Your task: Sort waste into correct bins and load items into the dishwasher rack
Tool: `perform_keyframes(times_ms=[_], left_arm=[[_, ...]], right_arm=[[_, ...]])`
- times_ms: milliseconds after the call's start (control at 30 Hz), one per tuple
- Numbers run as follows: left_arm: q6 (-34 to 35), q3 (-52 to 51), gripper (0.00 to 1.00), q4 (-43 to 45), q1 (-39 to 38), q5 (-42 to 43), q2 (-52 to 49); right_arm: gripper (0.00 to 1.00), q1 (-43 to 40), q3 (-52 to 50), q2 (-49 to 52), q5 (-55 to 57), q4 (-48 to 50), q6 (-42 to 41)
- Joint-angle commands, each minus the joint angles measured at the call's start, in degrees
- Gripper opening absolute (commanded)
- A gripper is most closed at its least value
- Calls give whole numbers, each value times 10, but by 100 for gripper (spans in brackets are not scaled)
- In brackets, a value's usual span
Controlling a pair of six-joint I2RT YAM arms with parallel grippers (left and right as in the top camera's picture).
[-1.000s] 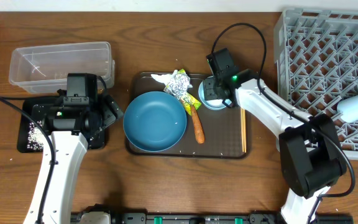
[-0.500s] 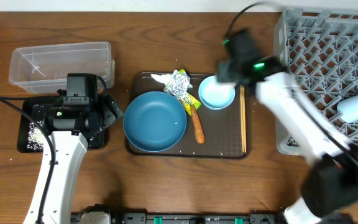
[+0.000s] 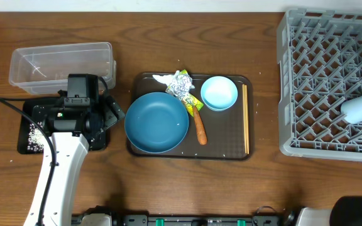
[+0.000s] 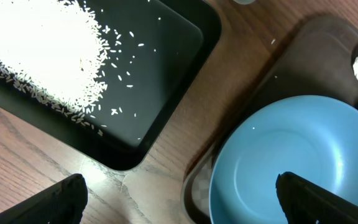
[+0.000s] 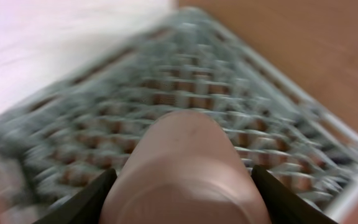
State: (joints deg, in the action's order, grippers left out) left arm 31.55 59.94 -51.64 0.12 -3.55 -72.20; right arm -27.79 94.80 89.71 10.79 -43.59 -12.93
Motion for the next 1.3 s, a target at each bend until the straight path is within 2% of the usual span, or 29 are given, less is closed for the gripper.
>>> perform_keyframes(times_ms=[0,200,367,600,967,1100,1267], left_arm=[[5,14,100,-2,2,-3,7],[5,14,100,-2,2,-3,7],[5,14,100,-2,2,-3,7],[5,14,100,-2,2,-3,7],[5,14,100,-2,2,-3,7],[5,14,100,-2,2,-3,7],[5,14,100,-2,2,-3,7]], right_arm=[[47,-78,0,28,-54,-5,8],[50,-145,0,87,-120,-17,8],[69,-149,0,116,-122,-21,8],[80,-148,0,111,-126,-22,2],[77,-110,0,51,-240,-23,-14],[77,-62,0,30,-297,-27,-14],[75,43,-5,32,-358,-40,-14]])
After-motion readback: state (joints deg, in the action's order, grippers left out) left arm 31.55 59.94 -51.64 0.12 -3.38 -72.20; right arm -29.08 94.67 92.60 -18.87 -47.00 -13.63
